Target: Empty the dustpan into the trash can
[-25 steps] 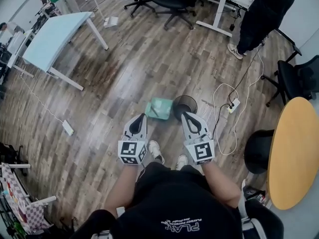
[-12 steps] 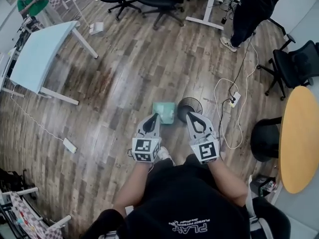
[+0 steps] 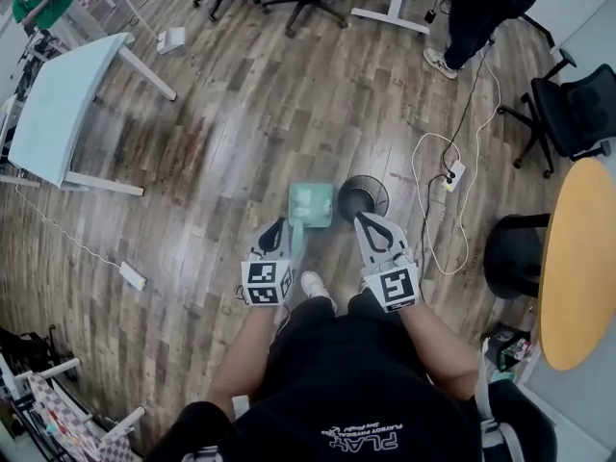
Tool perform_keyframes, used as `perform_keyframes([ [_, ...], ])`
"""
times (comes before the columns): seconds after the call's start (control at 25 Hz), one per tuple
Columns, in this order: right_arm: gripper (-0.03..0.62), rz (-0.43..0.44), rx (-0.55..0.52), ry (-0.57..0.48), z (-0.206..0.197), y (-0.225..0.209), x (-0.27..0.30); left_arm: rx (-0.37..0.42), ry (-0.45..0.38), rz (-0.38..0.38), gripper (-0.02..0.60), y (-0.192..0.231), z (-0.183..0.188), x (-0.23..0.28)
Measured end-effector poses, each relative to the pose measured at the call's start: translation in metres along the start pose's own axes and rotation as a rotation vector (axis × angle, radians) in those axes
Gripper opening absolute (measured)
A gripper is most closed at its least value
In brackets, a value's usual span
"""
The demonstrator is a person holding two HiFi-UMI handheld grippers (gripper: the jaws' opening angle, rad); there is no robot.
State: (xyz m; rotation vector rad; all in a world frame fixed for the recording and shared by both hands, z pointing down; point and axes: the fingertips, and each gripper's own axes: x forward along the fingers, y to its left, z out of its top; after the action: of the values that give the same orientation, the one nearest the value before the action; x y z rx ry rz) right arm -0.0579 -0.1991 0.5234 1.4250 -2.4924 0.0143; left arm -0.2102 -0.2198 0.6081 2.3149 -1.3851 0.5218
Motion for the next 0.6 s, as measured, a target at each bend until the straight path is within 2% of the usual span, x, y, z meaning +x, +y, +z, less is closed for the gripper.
perform_keyframes([
  [0.16, 0.023, 0.002, 0.028, 0.023, -0.018, -0.013, 0.017, -0.004, 0.053, -0.005, 0.023, 0.002, -0.021, 0.025],
  [0.24, 0.023, 0.007, 0.047, 0.036, -0.029, -0.014, 0.022, -0.019, 0.064, 0.031, 0.023, 0.008, -0.031, 0.033],
  [0.36, 0.023, 0.021, 0.062, 0.046, -0.045, -0.017, 0.028, 0.002, 0.110, 0.086, 0.025, 0.017, -0.048, 0.048],
  [0.48, 0.023, 0.025, 0.065, 0.052, -0.059, -0.023, 0.028, -0.007, 0.170, 0.069, 0.029, 0.016, -0.066, 0.064],
  [0.56, 0.023, 0.025, 0.081, 0.069, -0.068, -0.026, 0.025, -0.022, 0.202, 0.049, 0.150, 0.013, -0.076, 0.070],
  [0.6, 0.023, 0.026, 0.087, 0.077, -0.073, -0.028, 0.024, -0.029, 0.215, 0.046, 0.155, 0.012, -0.081, 0.072],
])
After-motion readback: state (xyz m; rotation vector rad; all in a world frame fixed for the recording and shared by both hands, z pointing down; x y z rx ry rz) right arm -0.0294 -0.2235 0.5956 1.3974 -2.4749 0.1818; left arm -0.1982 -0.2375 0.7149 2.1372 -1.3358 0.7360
